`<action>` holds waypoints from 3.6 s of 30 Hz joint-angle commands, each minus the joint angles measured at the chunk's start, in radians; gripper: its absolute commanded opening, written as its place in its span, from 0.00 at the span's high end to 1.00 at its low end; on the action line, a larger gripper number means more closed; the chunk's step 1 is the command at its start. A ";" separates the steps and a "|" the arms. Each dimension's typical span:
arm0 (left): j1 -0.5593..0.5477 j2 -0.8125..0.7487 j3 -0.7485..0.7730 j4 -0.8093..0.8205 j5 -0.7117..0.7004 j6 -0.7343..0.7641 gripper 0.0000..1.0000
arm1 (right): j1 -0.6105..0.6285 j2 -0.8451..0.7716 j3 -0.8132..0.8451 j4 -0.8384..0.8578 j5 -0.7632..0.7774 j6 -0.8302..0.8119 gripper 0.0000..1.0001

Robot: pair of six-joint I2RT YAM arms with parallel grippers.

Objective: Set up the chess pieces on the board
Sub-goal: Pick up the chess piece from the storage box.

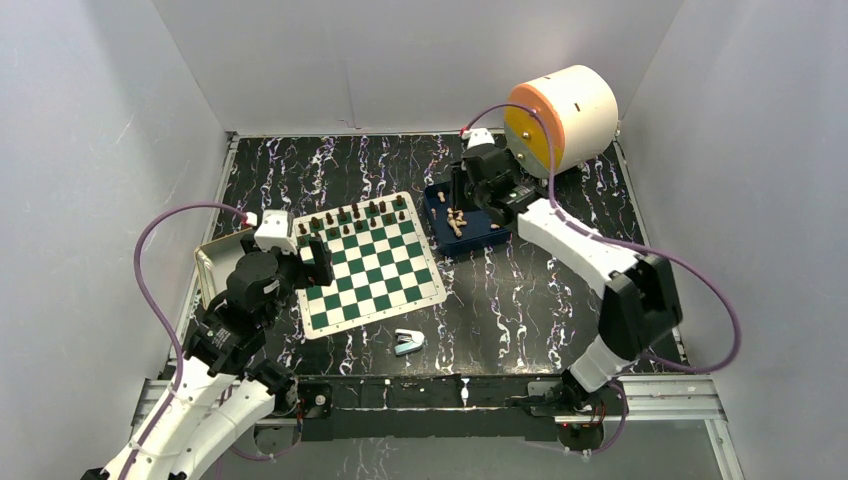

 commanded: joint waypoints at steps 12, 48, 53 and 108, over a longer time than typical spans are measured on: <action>-0.005 0.002 -0.004 -0.009 0.005 0.038 0.05 | -0.101 0.347 0.171 0.155 0.017 -0.125 0.67; -0.006 0.002 -0.011 0.003 0.007 0.046 0.05 | -0.158 0.582 0.327 0.072 0.075 -0.144 0.68; -0.005 0.005 -0.011 0.003 0.004 0.046 0.05 | -0.161 0.582 0.327 0.077 0.070 -0.157 0.76; -0.006 0.007 -0.014 0.002 0.010 0.049 0.05 | -0.167 0.626 0.415 0.010 0.047 -0.202 0.78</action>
